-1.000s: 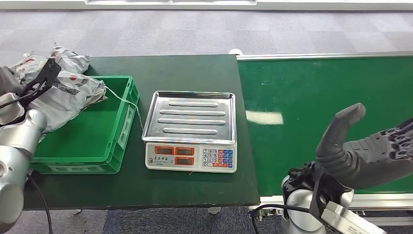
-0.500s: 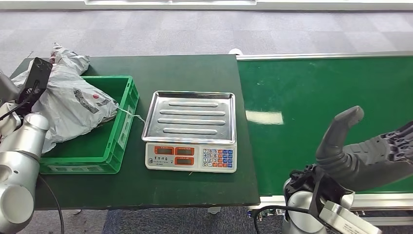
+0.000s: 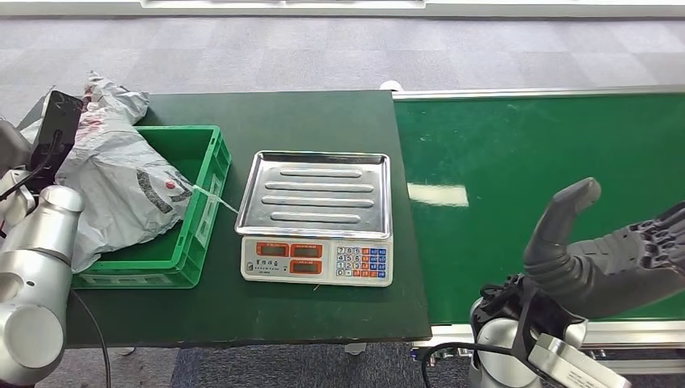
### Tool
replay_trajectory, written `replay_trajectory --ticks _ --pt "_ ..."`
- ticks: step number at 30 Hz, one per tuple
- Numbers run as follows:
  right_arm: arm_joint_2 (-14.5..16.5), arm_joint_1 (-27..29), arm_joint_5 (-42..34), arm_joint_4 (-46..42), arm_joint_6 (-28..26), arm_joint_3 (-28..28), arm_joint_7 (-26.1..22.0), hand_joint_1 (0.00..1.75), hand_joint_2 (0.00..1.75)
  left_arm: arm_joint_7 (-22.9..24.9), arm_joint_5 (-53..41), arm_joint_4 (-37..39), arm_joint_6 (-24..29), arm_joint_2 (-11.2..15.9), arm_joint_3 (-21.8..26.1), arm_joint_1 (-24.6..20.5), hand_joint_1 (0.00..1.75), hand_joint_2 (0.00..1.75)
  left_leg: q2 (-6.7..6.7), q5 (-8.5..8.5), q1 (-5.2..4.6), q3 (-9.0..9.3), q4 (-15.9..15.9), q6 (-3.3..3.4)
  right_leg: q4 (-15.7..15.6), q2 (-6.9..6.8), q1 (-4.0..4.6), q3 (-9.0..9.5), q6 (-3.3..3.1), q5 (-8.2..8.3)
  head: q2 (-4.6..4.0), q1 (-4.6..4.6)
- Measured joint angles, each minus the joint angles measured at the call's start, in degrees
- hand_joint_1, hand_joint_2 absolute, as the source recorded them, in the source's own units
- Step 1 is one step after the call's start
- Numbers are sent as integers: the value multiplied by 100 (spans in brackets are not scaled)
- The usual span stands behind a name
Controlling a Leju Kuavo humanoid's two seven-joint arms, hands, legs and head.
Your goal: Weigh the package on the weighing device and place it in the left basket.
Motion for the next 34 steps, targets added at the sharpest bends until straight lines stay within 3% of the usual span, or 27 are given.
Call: replay_trajectory --ticks 9,12,15,19,20,23,25,28,32,33,34 --pt "-2 -1 77 12 1 2 1 0 175 -104 34 -33 5 -19 35 10 0 0 -1 0 0 -1 0 0 0 0 0 1 0 0 0 0" --pt "-2 -4 82 30 1 14 1 0 175 -656 400 -183 396 -38 183 102 0 0 3 -1 0 0 0 -1 0 1 0 -1 0 0 0 0" --pt "-2 -12 6 73 1 40 -1 0 175 -1721 1174 -554 627 -154 452 234 0 0 3 -1 0 -1 0 -1 0 1 0 -2 0 -1 0 0" --pt "-2 -52 -388 250 3 136 3 0 175 -4298 3571 -1496 199 -558 963 488 0 175 0 -2 0 -2 0 0 0 -2 -5 0 0 -1 0 1" --pt "-2 -62 -493 305 4 167 1 0 175 -4606 4002 -1723 49 -663 1022 559 0 175 1 -3 -1 -1 0 0 0 -1 -6 0 0 -1 0 1" --pt "-26 -67 -1235 570 9 298 1 0 175 -4507 5140 -2744 -829 -1052 985 1010 0 175 7 -9 -7 6 0 -1 -3 2 -7 4 2 -3 0 -1" --pt "-83 9 -1862 787 23 409 8 0 175 -4279 5858 -3678 -1309 -1347 684 1520 0 175 0 -13 -8 7 0 2 -4 -8 -8 10 4 -10 0 0" --pt "-154 131 -2208 1005 34 525 5 0 175 -4104 6323 -4779 -1323 -1635 66 2177 0 175 -14 -16 -7 -4 0 3 -4 -27 -7 8 6 -15 0 1" --pt "-203 190 -2234 1155 44 611 17 0 175 -4084 6579 -5503 -1306 -1716 -383 2519 0 175 -12 -20 -6 -3 0 0 -4 -26 -6 5 3 -17 0 0" --pt "-213 205 -2233 1186 84 622 46 0 131 -4089 6603 -5638 -1401 -1742 -459 2607 0 175 -12 -21 -5 -2 0 -1 -4 -27 -5 5 2 -19 0 0" --pt "-218 211 -2231 1202 102 627 60 0 116 -4092 6618 -5703 -1453 -1753 -494 2648 0 175 -12 -21 -5 -1 -1 -1 -4 -27 -5 5 1 -19 0 0"
